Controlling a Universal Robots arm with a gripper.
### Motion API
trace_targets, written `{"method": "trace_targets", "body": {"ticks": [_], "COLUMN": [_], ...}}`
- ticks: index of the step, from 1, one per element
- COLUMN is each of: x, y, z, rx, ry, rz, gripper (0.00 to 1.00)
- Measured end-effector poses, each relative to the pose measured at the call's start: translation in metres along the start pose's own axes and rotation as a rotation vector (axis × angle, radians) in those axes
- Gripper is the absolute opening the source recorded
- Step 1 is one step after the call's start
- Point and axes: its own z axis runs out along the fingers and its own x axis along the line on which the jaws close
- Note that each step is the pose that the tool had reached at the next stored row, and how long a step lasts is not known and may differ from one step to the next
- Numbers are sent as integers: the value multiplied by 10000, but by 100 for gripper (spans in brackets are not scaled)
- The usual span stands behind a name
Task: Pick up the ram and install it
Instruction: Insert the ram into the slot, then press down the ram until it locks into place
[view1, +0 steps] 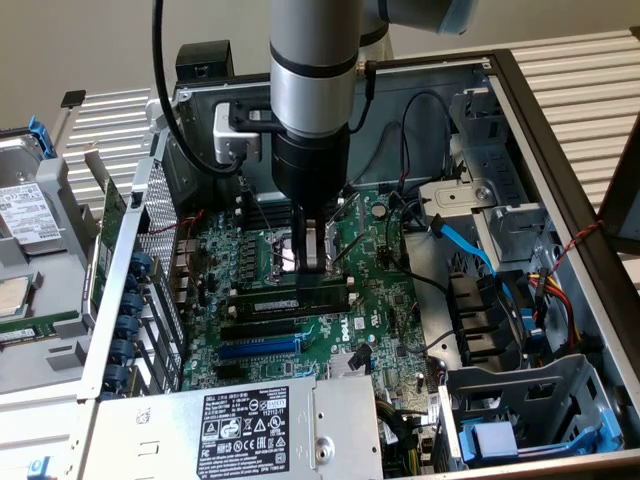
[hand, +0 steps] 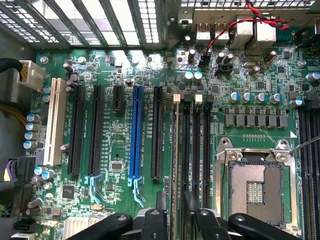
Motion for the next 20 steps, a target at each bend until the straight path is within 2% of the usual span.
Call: {"method": "trace_targets", "body": {"ticks": [7, 12, 20], "x": [9, 10, 11], "y": [25, 40, 62], "z": [-167, -175, -175], "rx": [-1, 1, 2], "ry": [-37, -121, -125], "rz": [-3, -16, -16], "gripper": [28, 28, 28]}}
